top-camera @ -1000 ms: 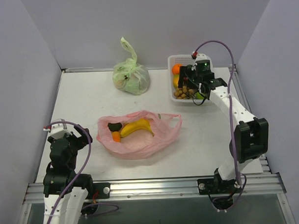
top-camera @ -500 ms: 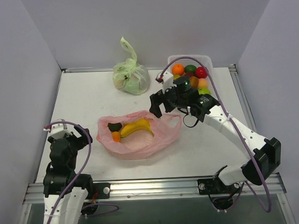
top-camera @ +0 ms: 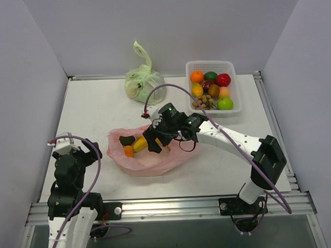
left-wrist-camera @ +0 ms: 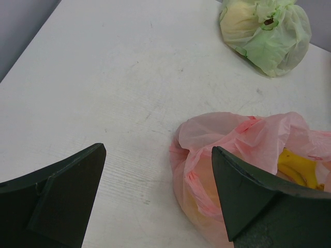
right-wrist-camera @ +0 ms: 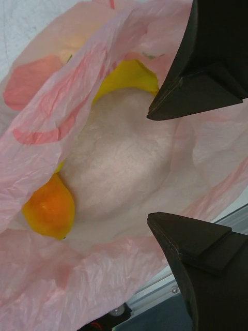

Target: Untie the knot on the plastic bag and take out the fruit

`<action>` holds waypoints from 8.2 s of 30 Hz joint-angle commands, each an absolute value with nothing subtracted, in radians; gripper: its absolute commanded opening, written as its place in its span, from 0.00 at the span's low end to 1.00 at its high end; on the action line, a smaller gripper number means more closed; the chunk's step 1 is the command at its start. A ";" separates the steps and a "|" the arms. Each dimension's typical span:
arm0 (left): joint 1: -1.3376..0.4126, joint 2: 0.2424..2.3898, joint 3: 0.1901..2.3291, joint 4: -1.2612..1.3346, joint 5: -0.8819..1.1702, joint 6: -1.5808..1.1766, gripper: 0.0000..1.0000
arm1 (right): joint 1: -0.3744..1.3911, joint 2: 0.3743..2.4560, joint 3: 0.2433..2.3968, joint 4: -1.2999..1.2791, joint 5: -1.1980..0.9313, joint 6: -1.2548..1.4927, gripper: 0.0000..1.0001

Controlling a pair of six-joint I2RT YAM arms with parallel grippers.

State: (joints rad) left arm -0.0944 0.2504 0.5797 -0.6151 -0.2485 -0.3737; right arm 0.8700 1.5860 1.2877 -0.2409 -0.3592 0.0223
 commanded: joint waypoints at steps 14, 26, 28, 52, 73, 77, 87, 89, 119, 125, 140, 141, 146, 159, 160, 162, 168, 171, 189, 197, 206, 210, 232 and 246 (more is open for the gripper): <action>-0.089 0.235 0.574 -0.545 -0.230 -0.350 0.95 | 0.884 1.787 1.385 -0.296 -0.112 -0.078 0.71; -0.089 0.239 0.574 -0.545 -0.227 -0.350 0.95 | 0.882 1.890 1.362 -0.253 0.061 -0.041 0.80; -0.089 0.244 0.574 -0.545 -0.227 -0.350 0.95 | 0.877 1.898 1.355 -0.236 0.043 -0.037 0.79; -0.087 0.242 0.572 -0.545 -0.224 -0.350 0.95 | 0.874 1.704 1.258 -0.183 -0.152 -0.014 0.00; -0.087 0.242 0.574 -0.545 -0.221 -0.348 0.95 | 0.799 1.534 1.170 0.069 -0.463 0.232 0.00; -0.087 0.242 0.574 -0.546 -0.221 -0.348 0.95 | 0.766 1.464 1.164 0.087 -0.503 0.270 0.00; -0.086 0.242 0.572 -0.546 -0.221 -0.348 0.95 | 0.667 1.368 1.152 0.133 -0.568 0.338 0.00; -0.086 0.242 0.574 -0.545 -0.221 -0.348 0.95 | 0.634 1.345 1.170 0.117 -0.526 0.327 0.00; -0.081 0.267 0.578 -0.546 -0.219 -0.351 0.94 | 0.152 1.971 1.766 0.041 0.239 -0.167 0.44; -0.081 0.296 0.592 -0.548 -0.189 -0.345 0.96 | 0.153 1.935 1.747 0.005 0.178 -0.108 0.95; -0.098 0.429 0.782 -0.684 0.029 -0.492 0.98 | 0.334 1.404 1.332 -0.150 -0.038 0.126 0.99; -0.100 0.443 0.799 -0.730 0.035 -0.515 0.97 | 0.359 1.381 1.309 -0.156 -0.041 0.129 0.99; -0.121 0.544 0.909 -0.834 0.113 -0.564 0.98 | 0.463 1.235 1.162 -0.166 -0.061 0.230 0.99; -0.548 0.897 1.080 -0.925 -0.185 -0.744 0.98 | 0.713 1.080 0.968 -0.134 -0.084 0.373 0.99; -0.586 0.923 1.066 -0.923 -0.222 -0.761 0.97 | 0.738 1.077 0.945 -0.108 -0.090 0.386 0.99; -0.650 0.946 1.048 -0.943 -0.331 -0.819 0.96 | 0.761 1.075 0.922 -0.075 -0.107 0.425 0.98; -0.670 0.974 0.947 -0.965 -0.394 -0.933 0.80 | 0.857 1.129 0.879 0.034 -0.137 0.457 0.98; -0.681 0.960 0.891 -0.959 -0.391 -0.965 0.55 | 0.894 1.176 0.873 0.092 -0.155 0.485 0.97; -0.686 0.831 0.759 -1.034 -0.290 -1.015 0.00 | 0.997 1.592 0.948 0.316 -0.273 0.586 0.89; -0.695 0.856 0.782 -0.977 -0.213 -1.015 0.00 | 1.011 1.722 0.968 0.402 -0.276 0.704 0.89; -0.770 0.920 0.853 -0.901 -0.189 -1.052 0.00 | 1.003 1.779 0.965 0.486 -0.209 0.798 0.91; -0.833 0.952 0.890 -0.871 -0.201 -1.057 0.00 | 1.000 1.807 0.980 0.520 -0.215 0.821 0.91; -0.960 0.907 0.796 -0.815 -0.297 -1.126 0.00 | 0.973 1.868 0.967 0.526 -0.253 0.882 0.48; -0.815 0.880 0.808 -0.873 -0.296 -1.003 0.00 | 0.856 1.563 0.819 0.398 -0.158 0.770 0.00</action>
